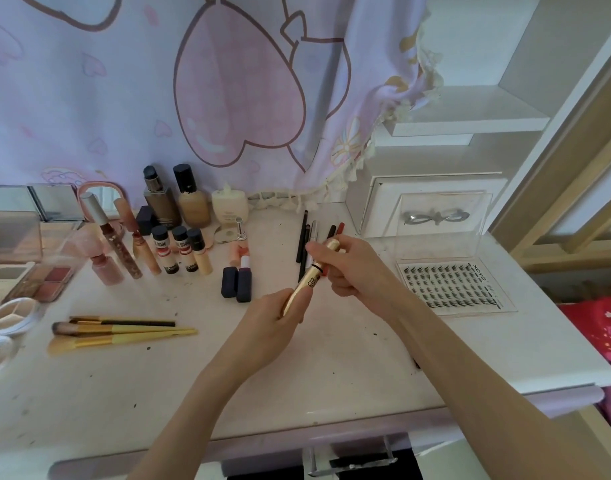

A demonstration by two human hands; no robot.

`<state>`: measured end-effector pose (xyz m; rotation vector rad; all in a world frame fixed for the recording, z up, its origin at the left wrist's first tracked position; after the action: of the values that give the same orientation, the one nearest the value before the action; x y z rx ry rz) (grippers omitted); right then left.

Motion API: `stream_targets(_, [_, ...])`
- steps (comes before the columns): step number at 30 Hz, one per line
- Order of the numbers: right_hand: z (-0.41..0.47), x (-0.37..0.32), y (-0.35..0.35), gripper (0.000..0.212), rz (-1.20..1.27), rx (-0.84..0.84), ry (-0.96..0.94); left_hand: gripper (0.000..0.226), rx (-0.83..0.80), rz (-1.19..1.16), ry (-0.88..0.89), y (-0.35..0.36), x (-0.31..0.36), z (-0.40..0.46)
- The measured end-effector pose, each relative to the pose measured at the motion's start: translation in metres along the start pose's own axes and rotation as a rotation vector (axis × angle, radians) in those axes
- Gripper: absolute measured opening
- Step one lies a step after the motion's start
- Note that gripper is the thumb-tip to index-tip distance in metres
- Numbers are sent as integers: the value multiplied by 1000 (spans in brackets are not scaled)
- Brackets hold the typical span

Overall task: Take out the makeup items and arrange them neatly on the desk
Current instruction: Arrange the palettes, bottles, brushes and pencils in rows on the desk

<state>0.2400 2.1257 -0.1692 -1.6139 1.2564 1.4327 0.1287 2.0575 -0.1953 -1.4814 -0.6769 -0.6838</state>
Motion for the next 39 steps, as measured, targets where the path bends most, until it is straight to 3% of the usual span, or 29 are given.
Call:
stream_targets(4, [6,-2,3,19,148,-44,-3,46,-3,-28,-35,1,-1,3])
stream_targets(9, [11,-1,4,30,-75,-26,22,46,-1,-5,-53,1,-4,3])
stream_targets(16, [22,-4,12,8,43,-76,-29,48,5,-97,-131,0,-15,3])
stream_targets(23, [34,3,14,16,-109,-88,-19,37,27,-107,-180,3,-25,-1])
stream_targets(29, [49,1,15,9,-91,-31,8,31,93,-53,-267,-4,-34,2])
stream_targets(35, [60,-1,16,26,-94,8,61,5,131,106,-259,-9,-39,-2])
stream_targets(39, [72,-7,24,29,-136,7,95,20,178,204,-251,-16,-44,-8])
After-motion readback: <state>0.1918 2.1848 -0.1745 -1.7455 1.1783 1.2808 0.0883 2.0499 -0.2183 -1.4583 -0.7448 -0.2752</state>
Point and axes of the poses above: each hand's wrist, its own z-axis towards the middle knuckle, its own y-axis out of the palm, x = y × z, the point moved 8 cm from there along z, towards the middle knuckle, and after that the axes turned 9 degrees about z, right-handed, at the moved point
